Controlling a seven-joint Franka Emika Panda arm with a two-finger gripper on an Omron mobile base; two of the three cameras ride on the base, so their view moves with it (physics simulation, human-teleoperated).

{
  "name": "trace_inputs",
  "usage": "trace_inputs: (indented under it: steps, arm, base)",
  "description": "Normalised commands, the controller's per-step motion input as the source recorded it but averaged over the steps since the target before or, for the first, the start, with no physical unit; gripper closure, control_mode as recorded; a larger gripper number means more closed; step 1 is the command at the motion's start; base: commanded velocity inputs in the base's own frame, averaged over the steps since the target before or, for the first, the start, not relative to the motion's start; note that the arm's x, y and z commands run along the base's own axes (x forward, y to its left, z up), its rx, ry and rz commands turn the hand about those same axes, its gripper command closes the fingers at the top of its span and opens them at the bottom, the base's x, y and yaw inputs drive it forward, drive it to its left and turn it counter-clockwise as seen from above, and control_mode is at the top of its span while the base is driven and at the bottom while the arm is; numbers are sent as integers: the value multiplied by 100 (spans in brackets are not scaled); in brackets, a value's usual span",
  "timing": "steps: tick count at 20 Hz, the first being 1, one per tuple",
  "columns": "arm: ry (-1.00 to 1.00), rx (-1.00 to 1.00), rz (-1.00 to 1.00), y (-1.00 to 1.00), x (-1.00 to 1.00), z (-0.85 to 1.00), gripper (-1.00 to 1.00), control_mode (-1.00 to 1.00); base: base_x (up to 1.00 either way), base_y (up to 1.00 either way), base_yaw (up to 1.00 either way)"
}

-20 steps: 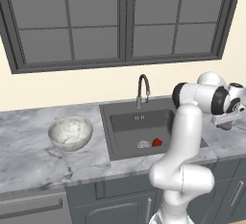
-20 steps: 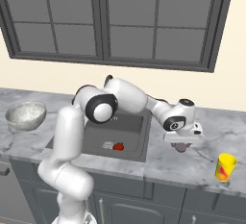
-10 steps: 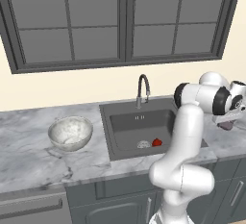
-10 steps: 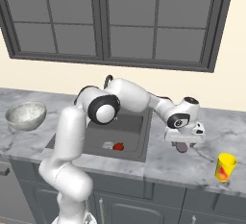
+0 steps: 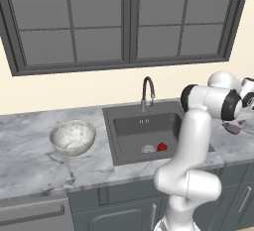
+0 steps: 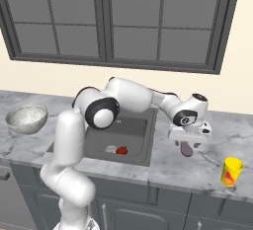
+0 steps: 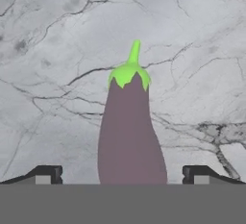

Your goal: Remove the eggplant and bell pepper from the sink. Then move the bowl and cup from the counter to the sink for washing.

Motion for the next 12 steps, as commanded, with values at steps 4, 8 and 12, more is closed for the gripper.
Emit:
trace_inputs:
  steps: [4,8,12]
  arm:
    - [-2,0,-1,37,-12,24,-100,-100]
    - [-8,0,-1,44,-9,16,-100,-100]
    - [-10,-2,0,42,-9,17,-100,-100]
  base:
    - [0,0,0]
    - [0,0,0]
    - [0,0,0]
